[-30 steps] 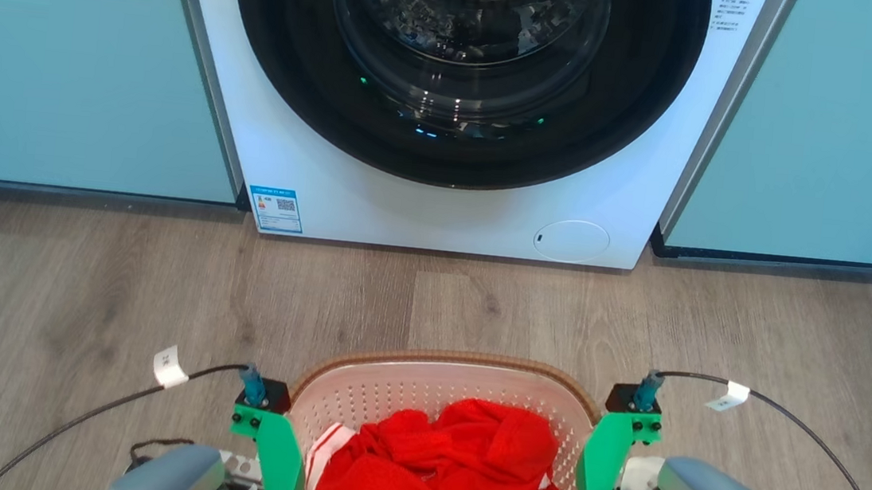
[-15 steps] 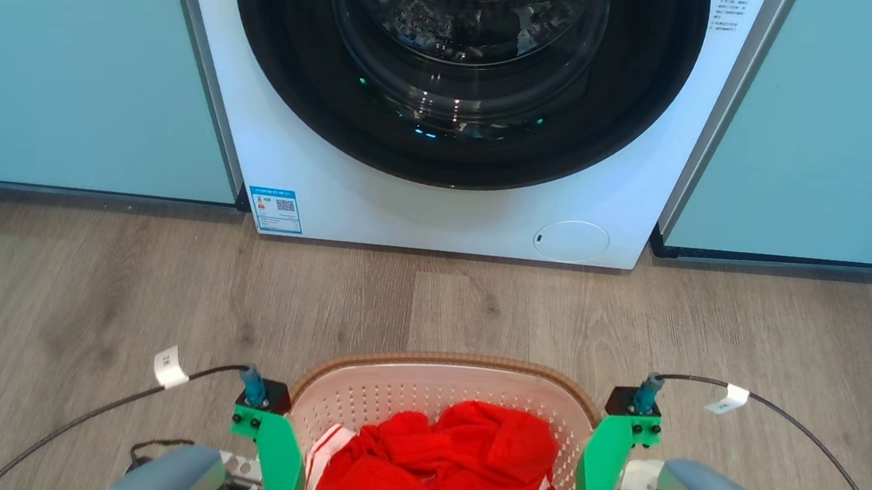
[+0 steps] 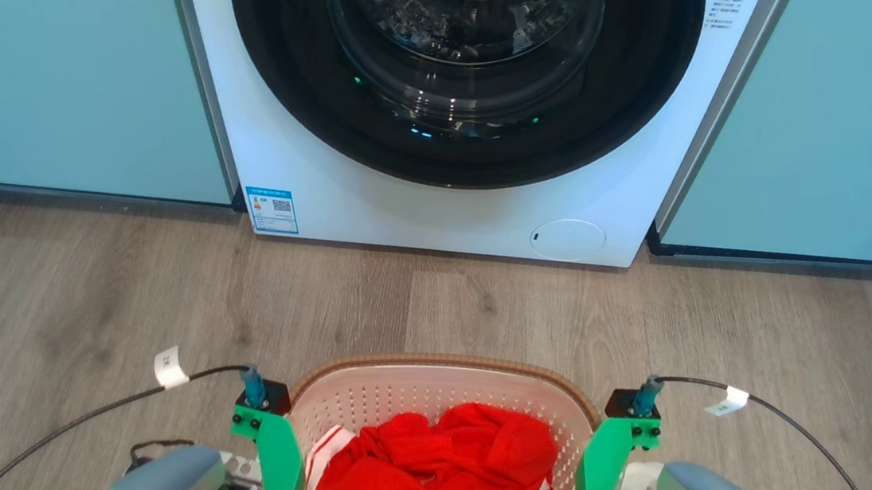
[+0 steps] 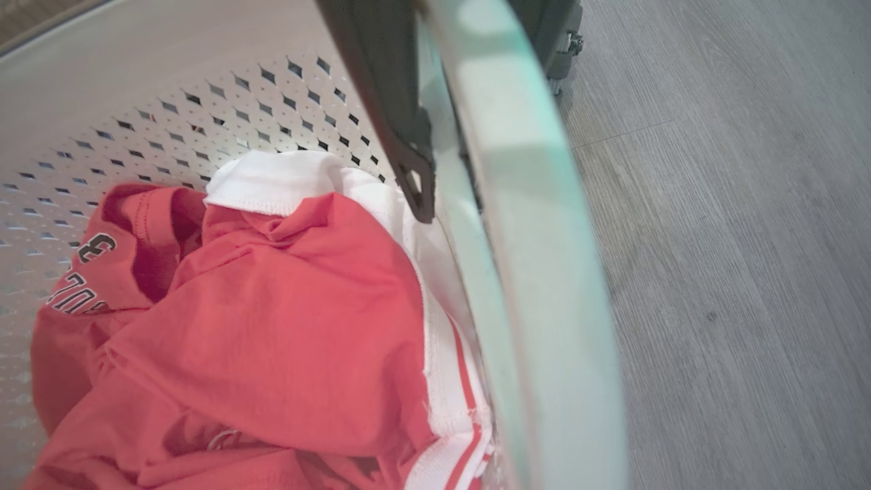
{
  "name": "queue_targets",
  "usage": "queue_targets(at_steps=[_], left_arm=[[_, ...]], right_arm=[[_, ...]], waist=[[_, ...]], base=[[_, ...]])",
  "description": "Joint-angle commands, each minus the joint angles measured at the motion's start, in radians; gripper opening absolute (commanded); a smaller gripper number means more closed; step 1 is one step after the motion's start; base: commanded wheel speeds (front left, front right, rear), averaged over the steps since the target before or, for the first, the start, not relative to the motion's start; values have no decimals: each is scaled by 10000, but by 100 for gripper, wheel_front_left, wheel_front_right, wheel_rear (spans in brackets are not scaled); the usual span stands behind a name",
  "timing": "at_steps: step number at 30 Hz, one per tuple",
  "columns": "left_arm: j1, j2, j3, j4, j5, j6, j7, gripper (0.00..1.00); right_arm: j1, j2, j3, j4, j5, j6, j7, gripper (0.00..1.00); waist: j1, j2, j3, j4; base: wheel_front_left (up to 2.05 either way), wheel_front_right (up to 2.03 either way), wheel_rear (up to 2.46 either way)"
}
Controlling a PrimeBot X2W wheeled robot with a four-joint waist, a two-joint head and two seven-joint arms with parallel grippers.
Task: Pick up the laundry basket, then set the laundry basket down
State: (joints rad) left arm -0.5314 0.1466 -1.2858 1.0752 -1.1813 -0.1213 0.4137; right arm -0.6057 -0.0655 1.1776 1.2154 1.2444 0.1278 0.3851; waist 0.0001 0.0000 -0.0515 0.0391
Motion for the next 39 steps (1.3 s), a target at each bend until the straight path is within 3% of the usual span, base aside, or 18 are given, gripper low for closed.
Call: queue_targets(at_steps=[1,39], left_arm=[[-390,-11,57,-253,-10,-94,-11,0],[-439,-130,55,-112,21,-94,-68,0]], right_arm=[[-368,153,78,-193,59,29,-198,0],[-482,153,572,26,360,29,-366,0]], waist=[[-1,0,0,-4],[-1,0,202,44]], base=[[0,0,0],[0,0,0]])
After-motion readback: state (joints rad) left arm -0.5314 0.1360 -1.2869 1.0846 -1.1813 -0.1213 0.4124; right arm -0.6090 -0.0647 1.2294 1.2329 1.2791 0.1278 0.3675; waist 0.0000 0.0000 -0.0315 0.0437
